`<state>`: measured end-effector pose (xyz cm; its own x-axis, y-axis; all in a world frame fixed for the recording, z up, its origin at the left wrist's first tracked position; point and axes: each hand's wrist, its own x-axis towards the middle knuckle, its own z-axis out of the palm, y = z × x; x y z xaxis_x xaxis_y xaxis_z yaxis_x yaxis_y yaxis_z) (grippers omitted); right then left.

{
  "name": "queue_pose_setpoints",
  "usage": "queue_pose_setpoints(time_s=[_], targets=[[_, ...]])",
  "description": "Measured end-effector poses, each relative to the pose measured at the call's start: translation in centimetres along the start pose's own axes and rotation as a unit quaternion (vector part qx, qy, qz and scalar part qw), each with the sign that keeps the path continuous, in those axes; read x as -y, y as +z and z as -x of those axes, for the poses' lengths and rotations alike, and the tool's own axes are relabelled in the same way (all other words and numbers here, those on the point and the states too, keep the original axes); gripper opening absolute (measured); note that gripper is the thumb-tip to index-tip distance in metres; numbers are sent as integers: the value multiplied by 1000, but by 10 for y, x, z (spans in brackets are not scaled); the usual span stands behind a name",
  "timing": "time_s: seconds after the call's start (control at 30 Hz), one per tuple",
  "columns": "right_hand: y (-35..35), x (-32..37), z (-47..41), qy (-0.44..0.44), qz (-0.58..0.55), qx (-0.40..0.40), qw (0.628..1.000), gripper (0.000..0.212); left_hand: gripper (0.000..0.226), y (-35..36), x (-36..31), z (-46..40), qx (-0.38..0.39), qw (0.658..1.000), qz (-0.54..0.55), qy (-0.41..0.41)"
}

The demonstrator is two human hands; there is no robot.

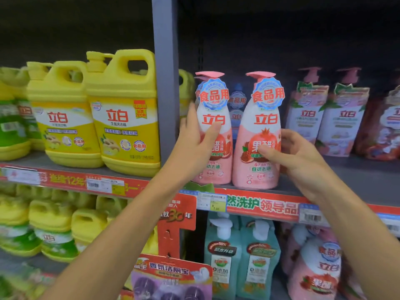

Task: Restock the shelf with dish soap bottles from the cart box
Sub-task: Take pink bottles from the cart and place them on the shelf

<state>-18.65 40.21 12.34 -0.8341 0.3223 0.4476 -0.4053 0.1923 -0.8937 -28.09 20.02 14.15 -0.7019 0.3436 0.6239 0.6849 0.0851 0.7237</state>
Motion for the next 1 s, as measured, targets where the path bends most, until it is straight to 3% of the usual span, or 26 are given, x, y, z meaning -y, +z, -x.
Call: queue_pose_setpoints(time_s=[0.07,0.13,0.23,0.33,0.57,1.0], targets=[[-1,1,6,-3,31,-1,1000,55,74,5,-4,12,-43,987,-154,7],[0,2,11,-16,81,-13,996,59,86,11,-11,27,-67,953,-296,3],[5,4,18,-41,168,-26,985,69,106,19,-18,37,-70,922,-378,-40],[11,-3,21,-58,195,-43,978,70,101,24,-17,35,-83,924,-370,-47],[10,-11,18,-56,178,-65,980,73,95,29,-5,24,-85,963,-249,-54],[12,-10,20,-33,160,-40,986,71,100,31,8,-15,-89,980,-133,-122]])
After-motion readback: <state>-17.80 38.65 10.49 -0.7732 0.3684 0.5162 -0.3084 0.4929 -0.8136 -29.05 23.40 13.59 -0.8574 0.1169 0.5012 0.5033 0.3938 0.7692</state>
